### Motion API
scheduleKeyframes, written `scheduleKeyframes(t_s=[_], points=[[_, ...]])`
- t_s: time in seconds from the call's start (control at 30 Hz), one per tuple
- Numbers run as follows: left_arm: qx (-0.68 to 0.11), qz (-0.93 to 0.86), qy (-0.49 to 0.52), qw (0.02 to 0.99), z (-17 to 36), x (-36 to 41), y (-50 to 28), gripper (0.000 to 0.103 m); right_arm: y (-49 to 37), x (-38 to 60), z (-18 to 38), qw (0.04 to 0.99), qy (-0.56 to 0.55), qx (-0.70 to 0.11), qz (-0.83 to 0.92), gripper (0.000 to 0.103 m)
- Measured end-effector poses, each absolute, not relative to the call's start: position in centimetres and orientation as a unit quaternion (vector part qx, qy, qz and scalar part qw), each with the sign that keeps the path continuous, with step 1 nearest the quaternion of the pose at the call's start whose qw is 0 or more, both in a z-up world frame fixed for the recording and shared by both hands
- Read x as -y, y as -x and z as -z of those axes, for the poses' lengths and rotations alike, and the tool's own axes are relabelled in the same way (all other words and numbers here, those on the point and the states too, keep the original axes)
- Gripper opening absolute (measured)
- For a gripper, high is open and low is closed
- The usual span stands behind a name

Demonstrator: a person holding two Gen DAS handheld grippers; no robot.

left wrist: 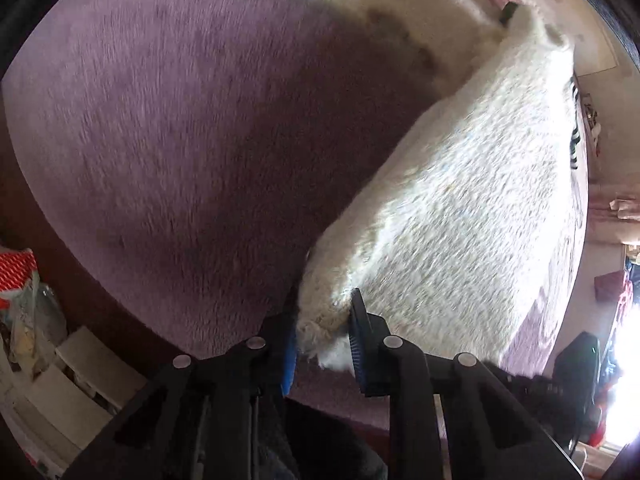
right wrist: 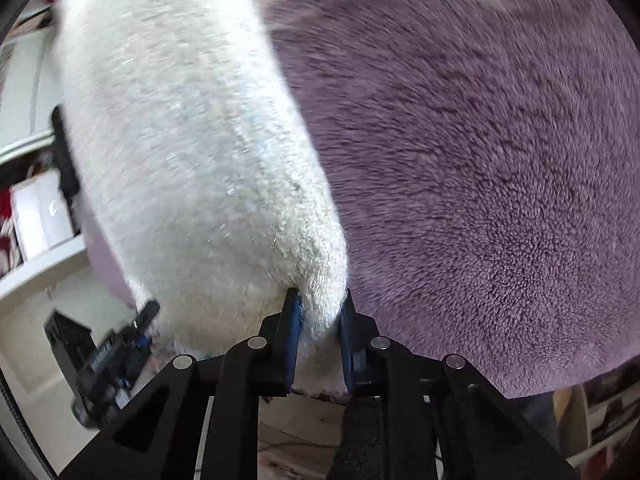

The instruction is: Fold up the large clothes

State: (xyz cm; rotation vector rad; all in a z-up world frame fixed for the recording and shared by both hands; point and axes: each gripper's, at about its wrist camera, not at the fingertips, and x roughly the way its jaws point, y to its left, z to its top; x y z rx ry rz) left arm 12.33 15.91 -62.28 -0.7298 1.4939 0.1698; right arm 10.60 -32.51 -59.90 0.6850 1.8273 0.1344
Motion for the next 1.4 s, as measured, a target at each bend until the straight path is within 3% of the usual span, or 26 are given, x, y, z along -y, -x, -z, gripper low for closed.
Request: scheduleKeyframes(t_s=[0.13, 0.2, 0.27, 0.3, 0.37, 0.47, 0.57, 0.67, 0.83, 0.87, 0.9, 0.97, 1.0, 1.1, 1.2, 1.23, 1.27, 1.3, 1.33, 1.4], points=[[-0.679, -0.022, 0.328, 0.656, 59.8, -17.9, -10.9, 0.024, -11.5, 32.0, 59.7, 0.539, -0.292, -0.787, -0.066, 0.022], [-0.671, 0.003, 0.353, 0.652, 58.8, -19.9, -10.1, 0.027, -12.4, 31.9, 59.3, 0.528, -0.312, -0.786, -0.081, 0.033], [-0.663, 0.008, 0.366, 0.653, 58.7, -21.7, -10.6, 0.043, -12.7, 33.0, 59.0, 0.526, -0.327, -0.78, -0.093, 0.042], [-0.654, 0.009, 0.372, 0.659, 58.8, -22.3, -11.3, 0.043, -12.8, 33.1, 59.2, 0.528, -0.328, -0.777, -0.099, 0.054], [-0.643, 0.02, 0.37, 0.67, 59.8, -22.8, -13.9, 0.043, -13.3, 32.9, 60.5, 0.525, -0.335, -0.773, -0.122, 0.067], [-0.646, 0.066, 0.345, 0.678, 61.6, -21.1, -17.3, 0.043, -13.8, 32.7, 63.7, 0.512, -0.367, -0.763, -0.145, 0.068], [-0.666, 0.114, 0.329, 0.66, 64.0, -18.9, -20.4, 0.043, -14.5, 32.0, 64.9, 0.503, -0.412, -0.739, -0.176, 0.083], [-0.681, 0.141, 0.297, 0.654, 64.9, -16.5, -21.0, 0.053, -15.3, 31.2, 65.3, 0.494, -0.438, -0.724, -0.199, 0.083], [-0.67, 0.144, 0.296, 0.665, 64.3, -15.7, -21.9, 0.053, -17.4, 30.5, 65.5, 0.487, -0.465, -0.708, -0.213, 0.083], [-0.664, 0.143, 0.295, 0.672, 64.1, -15.7, -21.7, 0.052, -17.1, 30.1, 65.4, 0.485, -0.474, -0.701, -0.221, 0.077], [-0.659, 0.143, 0.289, 0.679, 63.3, -16.5, -20.4, 0.051, -15.8, 28.7, 65.5, 0.481, -0.479, -0.697, -0.23, 0.053], [-0.651, 0.135, 0.273, 0.695, 61.9, -16.4, -19.5, 0.023, -14.9, 28.1, 66.0, 0.475, -0.483, -0.703, -0.217, 0.034], [-0.648, 0.133, 0.275, 0.697, 61.3, -16.6, -18.9, 0.018, -14.4, 27.9, 66.3, 0.473, -0.493, -0.7, -0.206, 0.025], [-0.638, 0.122, 0.296, 0.7, 59.5, -17.0, -17.2, 0.014, -13.4, 27.8, 65.0, 0.475, -0.516, -0.688, -0.185, 0.019], [-0.67, 0.092, 0.28, 0.682, 58.5, -16.8, -15.4, 0.02, -12.2, 29.1, 63.0, 0.491, -0.479, -0.706, -0.176, 0.021], [-0.679, 0.073, 0.28, 0.675, 57.8, -17.0, -15.1, 0.022, -12.1, 29.5, 62.6, 0.495, -0.449, -0.726, -0.162, 0.027], [-0.685, 0.054, 0.267, 0.676, 56.7, -17.3, -15.0, 0.025, -12.1, 30.3, 62.3, 0.487, -0.429, -0.748, -0.142, 0.046], [-0.689, 0.037, 0.251, 0.679, 55.7, -17.6, -15.0, 0.025, -12.2, 31.1, 61.9, 0.481, -0.404, -0.768, -0.122, 0.054], [-0.693, 0.014, 0.221, 0.686, 54.2, -18.0, -15.3, 0.029, -12.6, 31.5, 61.1, 0.487, -0.372, -0.783, -0.105, 0.054], [-0.686, -0.007, 0.17, 0.708, 51.6, -17.9, -16.8, 0.053, -14.1, 32.2, 58.3, 0.527, -0.31, -0.786, -0.085, 0.053]])
